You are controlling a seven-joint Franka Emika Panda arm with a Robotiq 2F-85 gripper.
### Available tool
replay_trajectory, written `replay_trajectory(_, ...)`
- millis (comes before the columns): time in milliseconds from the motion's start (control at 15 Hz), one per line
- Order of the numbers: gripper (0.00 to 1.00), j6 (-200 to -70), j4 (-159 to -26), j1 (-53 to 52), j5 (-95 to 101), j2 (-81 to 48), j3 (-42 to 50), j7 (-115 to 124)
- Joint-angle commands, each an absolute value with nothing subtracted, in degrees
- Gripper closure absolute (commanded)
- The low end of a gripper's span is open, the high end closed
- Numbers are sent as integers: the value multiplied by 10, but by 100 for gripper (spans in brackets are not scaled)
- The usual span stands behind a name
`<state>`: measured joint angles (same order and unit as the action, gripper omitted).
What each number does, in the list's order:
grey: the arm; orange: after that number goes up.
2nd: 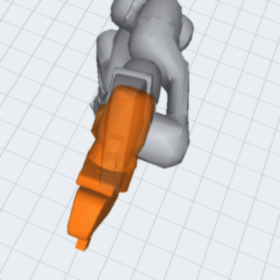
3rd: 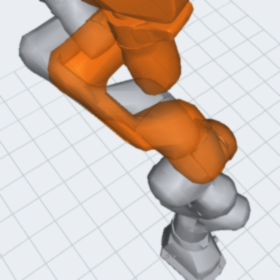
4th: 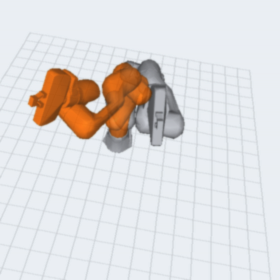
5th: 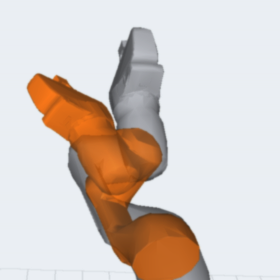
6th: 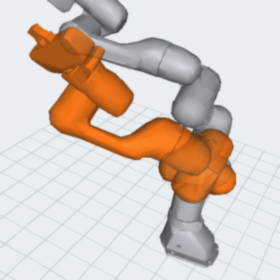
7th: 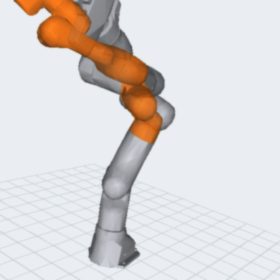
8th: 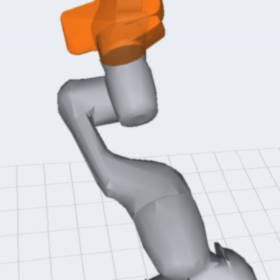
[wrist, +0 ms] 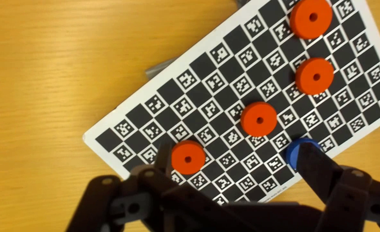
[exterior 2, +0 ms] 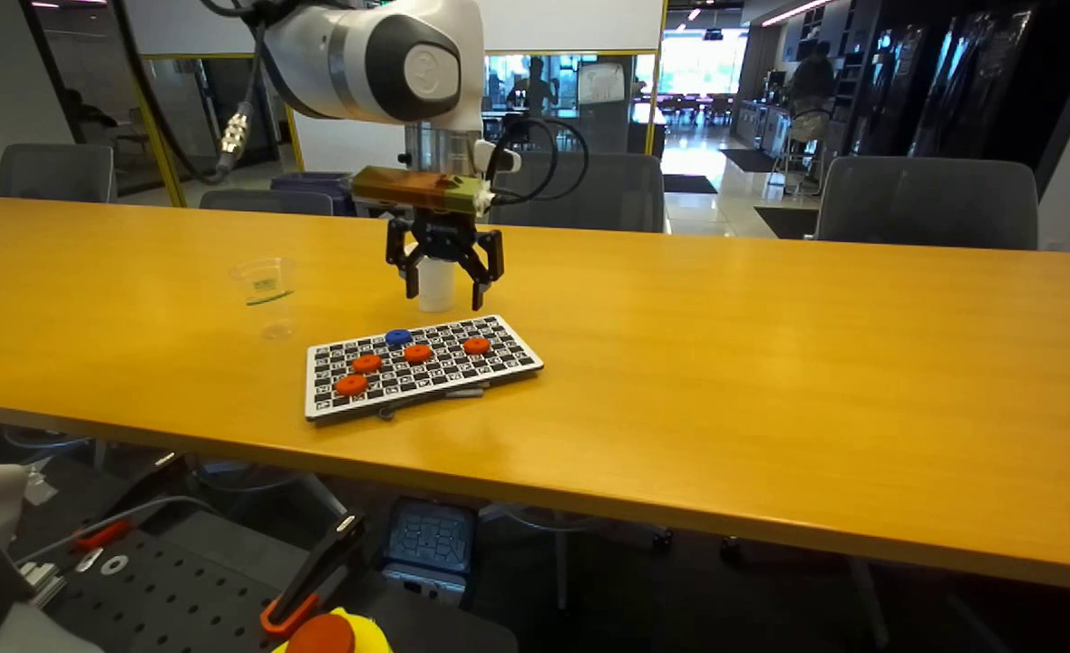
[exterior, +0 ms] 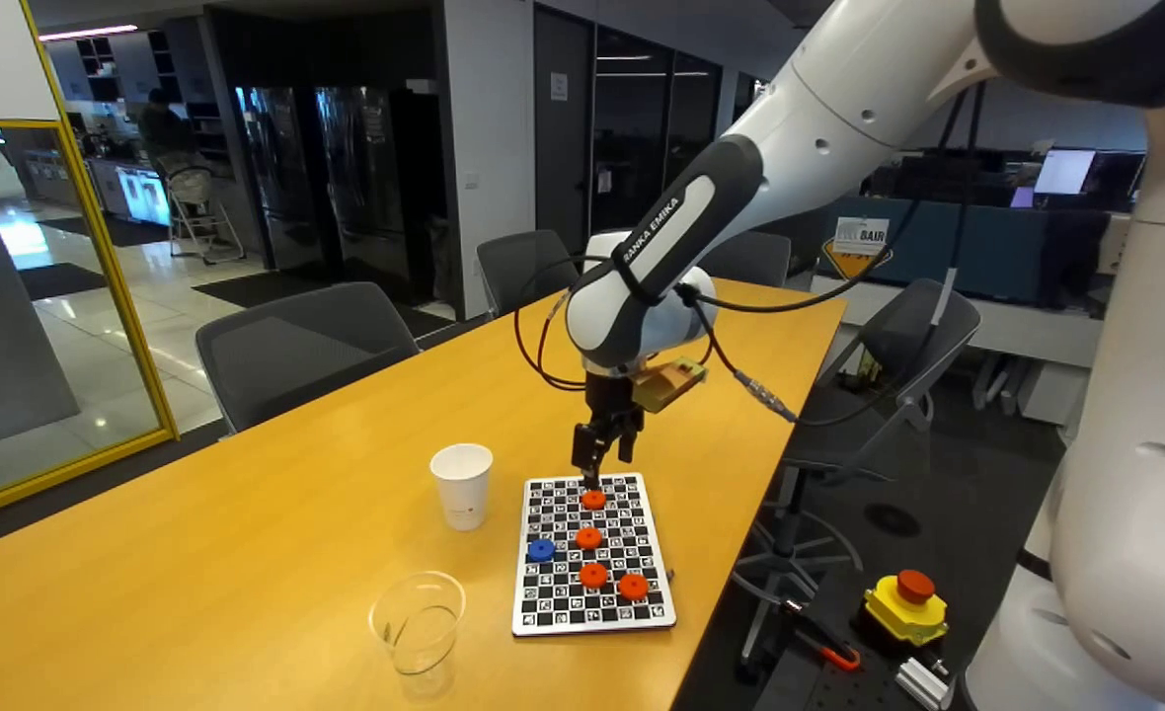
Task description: Put the orange objects in the white cup and the other objects inside the transparent cup.
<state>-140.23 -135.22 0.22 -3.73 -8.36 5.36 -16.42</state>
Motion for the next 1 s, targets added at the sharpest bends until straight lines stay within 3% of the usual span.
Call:
replay_trajectory(0,0,-1419,-1279,24,-46,-166,37,-149)
replay_trajectory(933,0,-1451,-1225,50,-29,-258,26,-105)
